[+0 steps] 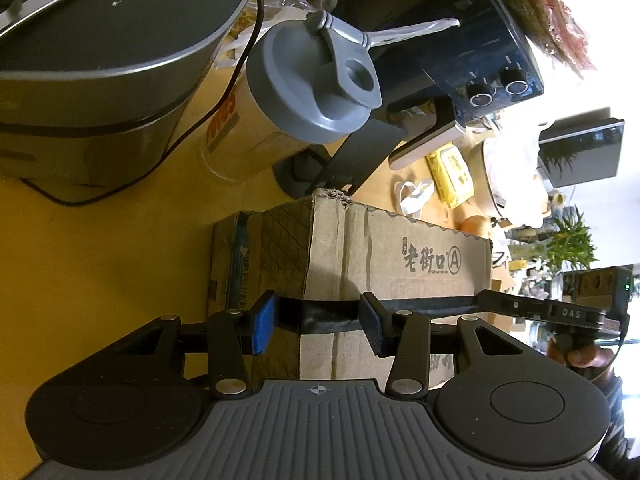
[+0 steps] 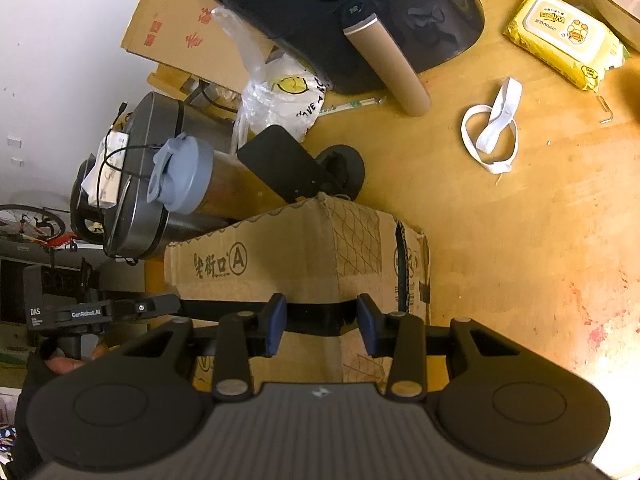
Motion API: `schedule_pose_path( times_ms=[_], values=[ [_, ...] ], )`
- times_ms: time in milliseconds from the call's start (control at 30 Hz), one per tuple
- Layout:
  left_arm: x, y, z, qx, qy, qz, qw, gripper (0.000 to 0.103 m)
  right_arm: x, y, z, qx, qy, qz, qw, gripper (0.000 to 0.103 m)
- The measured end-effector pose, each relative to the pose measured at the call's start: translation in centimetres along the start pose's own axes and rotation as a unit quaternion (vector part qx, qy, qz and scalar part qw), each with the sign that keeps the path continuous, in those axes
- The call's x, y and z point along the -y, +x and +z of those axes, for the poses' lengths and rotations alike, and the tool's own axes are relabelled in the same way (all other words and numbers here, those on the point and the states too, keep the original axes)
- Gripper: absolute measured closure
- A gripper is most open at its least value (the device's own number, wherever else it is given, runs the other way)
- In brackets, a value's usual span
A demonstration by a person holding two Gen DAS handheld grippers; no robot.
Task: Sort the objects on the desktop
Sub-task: 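Carry the taped box over the open box holding the packets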
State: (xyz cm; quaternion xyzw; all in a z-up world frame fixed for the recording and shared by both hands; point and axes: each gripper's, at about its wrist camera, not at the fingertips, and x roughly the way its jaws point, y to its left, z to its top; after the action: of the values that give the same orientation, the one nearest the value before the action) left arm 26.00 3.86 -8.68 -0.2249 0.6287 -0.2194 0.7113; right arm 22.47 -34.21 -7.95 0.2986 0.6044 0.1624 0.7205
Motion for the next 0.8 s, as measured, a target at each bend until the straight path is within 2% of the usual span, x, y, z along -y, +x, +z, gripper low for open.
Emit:
schedule_pose_path(
  times_ms=[800],
  values=[
    [-1.1, 1.4, 1.1, -0.015, -0.005, 0.004, 0.9999, 0.06, 1.0, 1.6, 0.7, -0.012, 0.026, -0.007, 1.0, 0.068]
  ],
)
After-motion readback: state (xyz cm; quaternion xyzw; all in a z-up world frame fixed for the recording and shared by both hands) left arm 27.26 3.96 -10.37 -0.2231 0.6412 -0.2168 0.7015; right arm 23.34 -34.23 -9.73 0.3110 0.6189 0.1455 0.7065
